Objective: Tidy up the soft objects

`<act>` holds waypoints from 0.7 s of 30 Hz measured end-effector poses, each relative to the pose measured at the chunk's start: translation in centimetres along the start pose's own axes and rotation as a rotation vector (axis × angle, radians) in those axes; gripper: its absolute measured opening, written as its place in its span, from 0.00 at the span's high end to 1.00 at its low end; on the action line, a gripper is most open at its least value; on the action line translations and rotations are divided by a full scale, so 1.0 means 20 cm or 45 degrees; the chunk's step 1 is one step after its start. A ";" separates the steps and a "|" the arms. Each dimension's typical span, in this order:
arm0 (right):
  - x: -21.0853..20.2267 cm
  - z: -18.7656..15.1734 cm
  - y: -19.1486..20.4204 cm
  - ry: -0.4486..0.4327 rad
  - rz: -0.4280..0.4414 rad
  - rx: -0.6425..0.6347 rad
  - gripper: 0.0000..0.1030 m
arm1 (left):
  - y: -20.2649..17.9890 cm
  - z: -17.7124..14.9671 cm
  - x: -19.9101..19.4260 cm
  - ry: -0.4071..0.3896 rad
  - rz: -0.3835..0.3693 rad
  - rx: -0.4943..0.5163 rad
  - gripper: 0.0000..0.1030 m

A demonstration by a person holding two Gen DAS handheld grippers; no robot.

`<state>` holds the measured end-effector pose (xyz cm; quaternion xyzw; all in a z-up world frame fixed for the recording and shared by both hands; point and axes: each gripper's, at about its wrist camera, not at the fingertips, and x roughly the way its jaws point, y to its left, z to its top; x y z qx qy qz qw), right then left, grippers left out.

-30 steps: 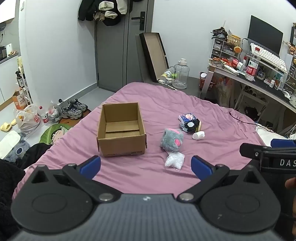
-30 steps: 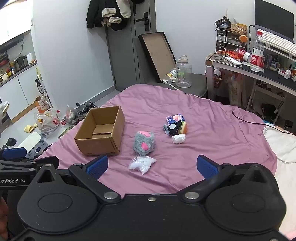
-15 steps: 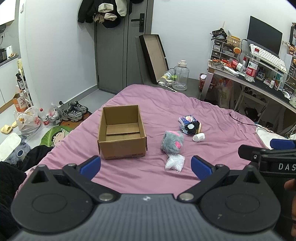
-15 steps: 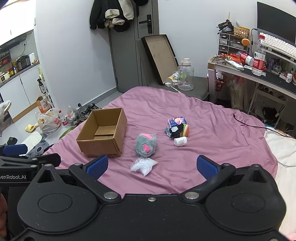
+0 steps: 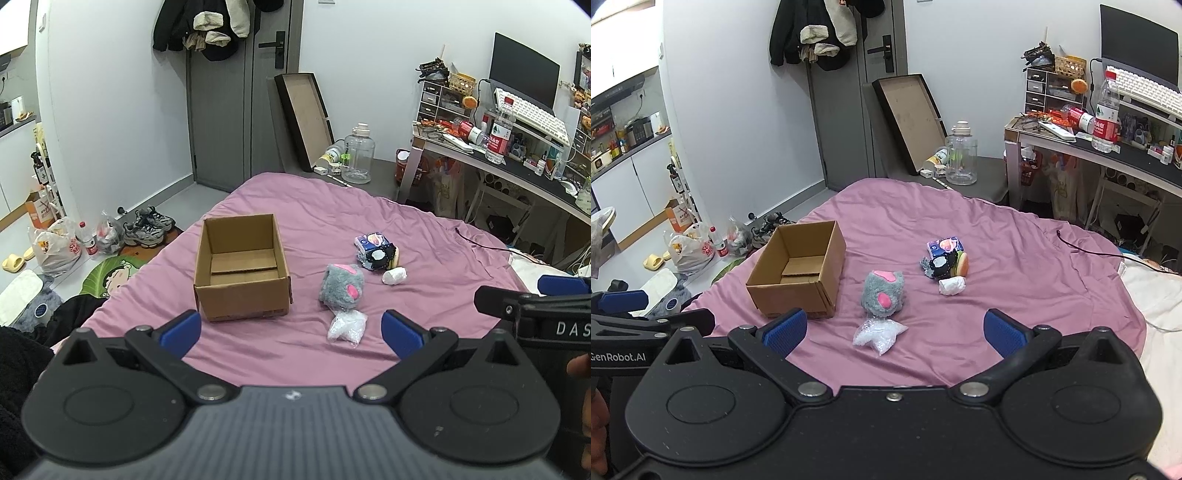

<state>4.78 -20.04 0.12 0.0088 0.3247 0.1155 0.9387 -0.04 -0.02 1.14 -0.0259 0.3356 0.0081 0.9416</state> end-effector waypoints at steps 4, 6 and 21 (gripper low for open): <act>0.00 0.00 0.00 -0.001 -0.002 -0.004 0.00 | 0.00 0.00 0.00 0.000 0.002 -0.002 0.00; 0.00 0.00 0.00 0.003 0.001 -0.001 0.00 | -0.01 0.00 0.00 0.003 0.004 -0.002 0.00; 0.01 0.00 -0.01 -0.005 -0.009 0.011 0.00 | -0.01 0.00 0.00 0.002 0.003 0.002 0.00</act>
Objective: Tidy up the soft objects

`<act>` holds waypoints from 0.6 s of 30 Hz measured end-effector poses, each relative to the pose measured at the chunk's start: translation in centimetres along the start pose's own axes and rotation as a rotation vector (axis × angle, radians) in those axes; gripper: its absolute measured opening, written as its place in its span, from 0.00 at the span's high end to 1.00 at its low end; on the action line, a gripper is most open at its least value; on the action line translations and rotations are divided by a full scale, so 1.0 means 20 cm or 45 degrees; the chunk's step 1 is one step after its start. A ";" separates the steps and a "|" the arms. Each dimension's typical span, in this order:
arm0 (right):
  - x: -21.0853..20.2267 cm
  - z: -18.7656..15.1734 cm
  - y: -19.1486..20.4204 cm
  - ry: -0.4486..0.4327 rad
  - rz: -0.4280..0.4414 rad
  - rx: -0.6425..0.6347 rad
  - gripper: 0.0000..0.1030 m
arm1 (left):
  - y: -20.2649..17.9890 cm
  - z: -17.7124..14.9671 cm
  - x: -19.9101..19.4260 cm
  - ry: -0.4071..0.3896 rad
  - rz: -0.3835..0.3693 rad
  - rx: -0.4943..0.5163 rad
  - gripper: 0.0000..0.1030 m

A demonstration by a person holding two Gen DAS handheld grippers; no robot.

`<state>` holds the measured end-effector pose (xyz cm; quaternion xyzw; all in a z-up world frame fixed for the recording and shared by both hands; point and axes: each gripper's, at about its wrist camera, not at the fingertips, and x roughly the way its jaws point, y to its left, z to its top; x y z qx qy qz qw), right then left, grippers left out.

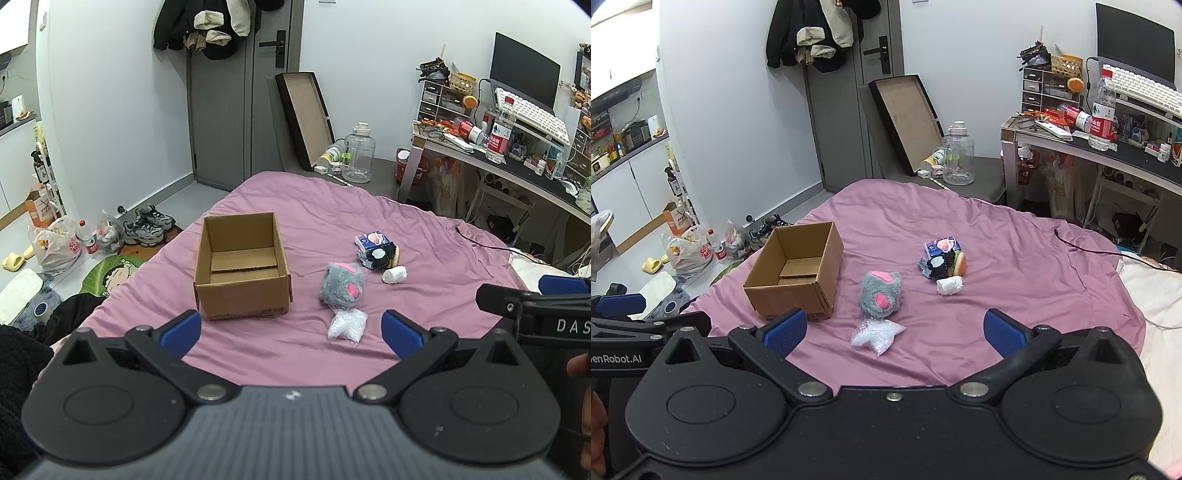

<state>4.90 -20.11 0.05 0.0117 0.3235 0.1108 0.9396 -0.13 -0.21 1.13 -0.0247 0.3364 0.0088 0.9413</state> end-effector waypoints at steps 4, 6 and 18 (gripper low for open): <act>0.01 0.00 -0.01 0.004 -0.008 0.009 0.00 | 0.00 0.00 0.00 0.004 0.002 -0.004 0.00; 0.01 -0.01 0.00 -0.004 -0.039 -0.007 0.00 | 0.00 0.00 0.00 0.002 0.000 -0.007 0.00; -0.01 -0.02 0.01 -0.018 -0.025 -0.037 0.00 | 0.01 0.02 0.00 -0.028 -0.003 -0.018 0.00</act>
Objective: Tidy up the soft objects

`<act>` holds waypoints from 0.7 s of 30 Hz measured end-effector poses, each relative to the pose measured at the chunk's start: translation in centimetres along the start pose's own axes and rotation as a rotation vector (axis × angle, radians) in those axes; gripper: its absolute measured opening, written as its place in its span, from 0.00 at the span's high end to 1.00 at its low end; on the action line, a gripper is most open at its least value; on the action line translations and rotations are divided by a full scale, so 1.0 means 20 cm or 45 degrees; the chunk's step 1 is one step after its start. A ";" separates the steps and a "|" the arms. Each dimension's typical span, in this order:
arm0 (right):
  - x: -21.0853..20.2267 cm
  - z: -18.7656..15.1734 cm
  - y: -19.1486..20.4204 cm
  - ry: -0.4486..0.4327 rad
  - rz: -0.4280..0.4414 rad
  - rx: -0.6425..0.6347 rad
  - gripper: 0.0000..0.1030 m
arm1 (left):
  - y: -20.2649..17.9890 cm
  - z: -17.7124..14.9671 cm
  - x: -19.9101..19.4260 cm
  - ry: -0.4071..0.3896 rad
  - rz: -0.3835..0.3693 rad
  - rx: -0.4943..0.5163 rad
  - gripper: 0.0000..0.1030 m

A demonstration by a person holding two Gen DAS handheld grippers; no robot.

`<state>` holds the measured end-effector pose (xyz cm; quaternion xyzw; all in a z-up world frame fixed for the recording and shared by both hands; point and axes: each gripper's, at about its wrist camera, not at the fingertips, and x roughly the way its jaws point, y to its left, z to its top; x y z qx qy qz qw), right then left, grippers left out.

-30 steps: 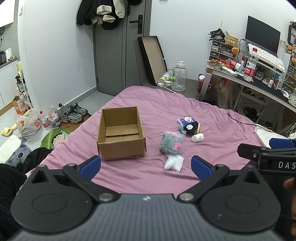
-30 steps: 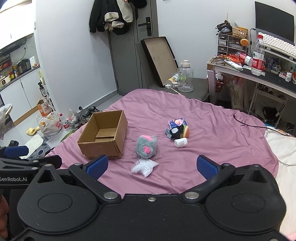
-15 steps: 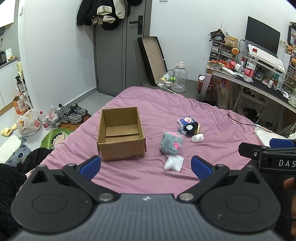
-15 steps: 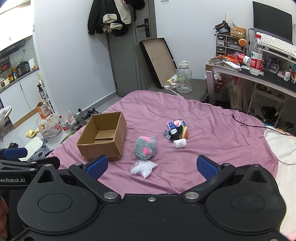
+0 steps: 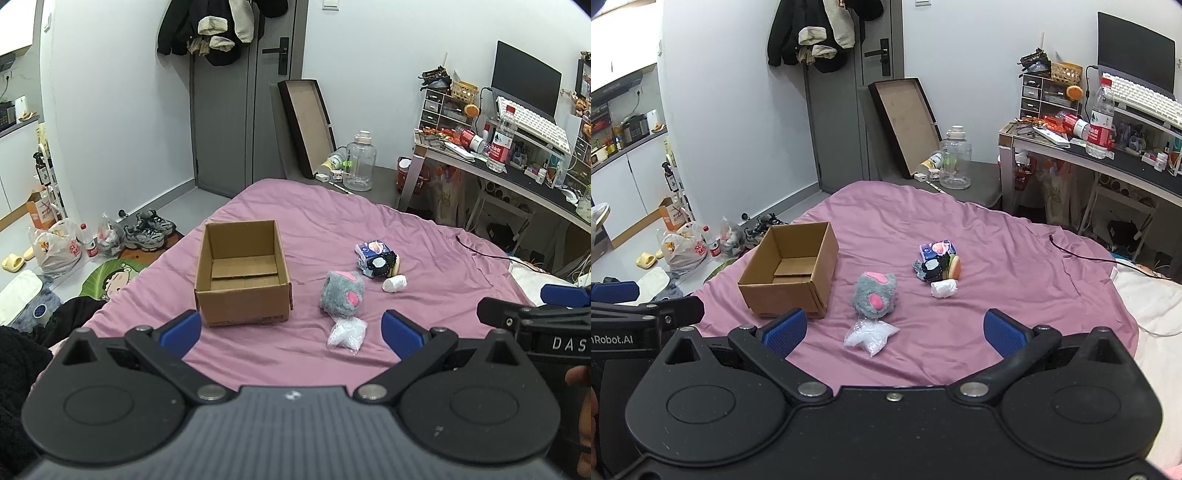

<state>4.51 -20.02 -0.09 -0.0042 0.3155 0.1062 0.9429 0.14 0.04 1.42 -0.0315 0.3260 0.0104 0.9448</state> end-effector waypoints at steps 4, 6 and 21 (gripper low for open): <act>0.03 0.00 -0.01 0.014 -0.010 0.012 0.00 | 0.00 -0.01 0.02 0.008 -0.004 0.002 0.00; 0.03 0.00 -0.02 0.012 -0.010 0.006 0.00 | -0.01 -0.01 0.04 0.012 -0.008 0.006 0.00; 0.21 0.03 -0.08 0.033 0.006 0.117 0.00 | -0.03 0.04 0.29 0.054 -0.071 0.022 0.00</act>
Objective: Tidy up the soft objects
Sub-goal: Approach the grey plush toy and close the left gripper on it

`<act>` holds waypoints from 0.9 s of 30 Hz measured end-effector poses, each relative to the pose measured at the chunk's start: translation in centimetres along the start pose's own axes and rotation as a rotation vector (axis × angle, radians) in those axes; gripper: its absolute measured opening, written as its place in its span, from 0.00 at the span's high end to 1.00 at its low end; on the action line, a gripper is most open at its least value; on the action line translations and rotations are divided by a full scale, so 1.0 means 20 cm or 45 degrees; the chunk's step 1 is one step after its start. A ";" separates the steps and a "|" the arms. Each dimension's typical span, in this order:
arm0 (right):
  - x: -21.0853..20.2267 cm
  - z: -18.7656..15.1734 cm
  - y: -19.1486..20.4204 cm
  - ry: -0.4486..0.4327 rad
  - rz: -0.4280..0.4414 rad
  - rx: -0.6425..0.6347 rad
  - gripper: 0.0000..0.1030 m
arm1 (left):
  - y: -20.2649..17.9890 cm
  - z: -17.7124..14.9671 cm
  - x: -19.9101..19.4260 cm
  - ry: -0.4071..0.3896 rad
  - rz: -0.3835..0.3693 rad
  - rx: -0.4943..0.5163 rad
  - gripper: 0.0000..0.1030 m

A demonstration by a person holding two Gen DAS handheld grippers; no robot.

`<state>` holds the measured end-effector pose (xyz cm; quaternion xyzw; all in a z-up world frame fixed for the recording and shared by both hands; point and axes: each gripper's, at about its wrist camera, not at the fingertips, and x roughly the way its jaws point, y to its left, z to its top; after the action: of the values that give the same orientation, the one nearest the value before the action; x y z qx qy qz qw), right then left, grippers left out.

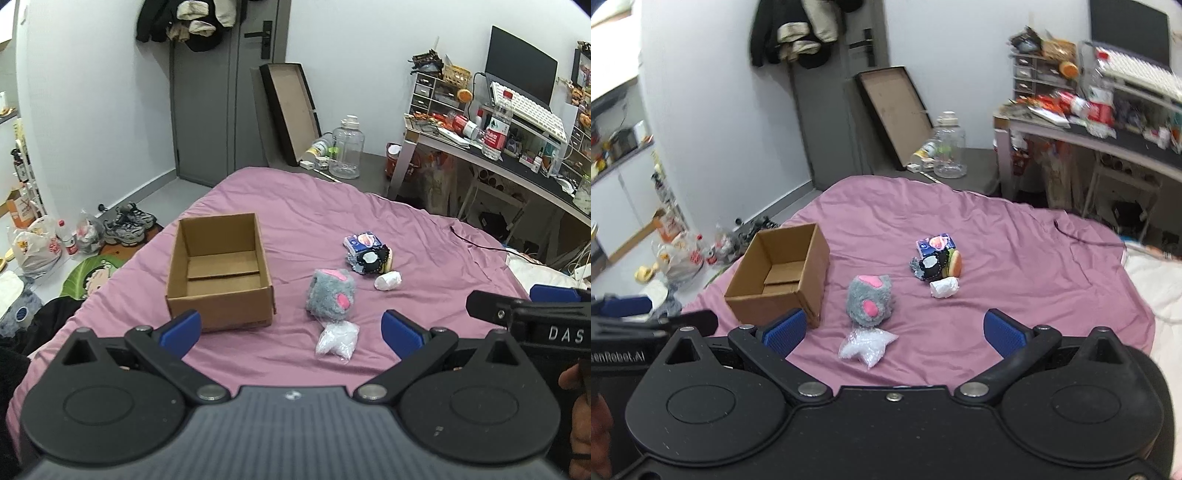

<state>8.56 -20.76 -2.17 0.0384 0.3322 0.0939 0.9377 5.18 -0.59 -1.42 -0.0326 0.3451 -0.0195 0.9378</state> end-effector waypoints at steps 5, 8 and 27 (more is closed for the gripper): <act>0.09 0.03 -0.02 -0.006 0.013 0.037 0.00 | 0.01 0.03 0.13 0.027 -0.005 -0.019 0.00; 0.16 0.06 -0.04 -0.022 0.013 0.059 0.00 | 0.01 0.06 0.24 0.071 -0.010 -0.009 0.00; 0.62 0.16 -0.24 0.111 0.073 0.333 0.14 | 0.01 0.21 0.64 0.138 -0.040 -0.051 0.03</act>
<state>20.81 -23.05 -8.06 0.1656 0.3809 0.0783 0.9063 17.73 -0.90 -6.49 -0.0556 0.3950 -0.0289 0.9165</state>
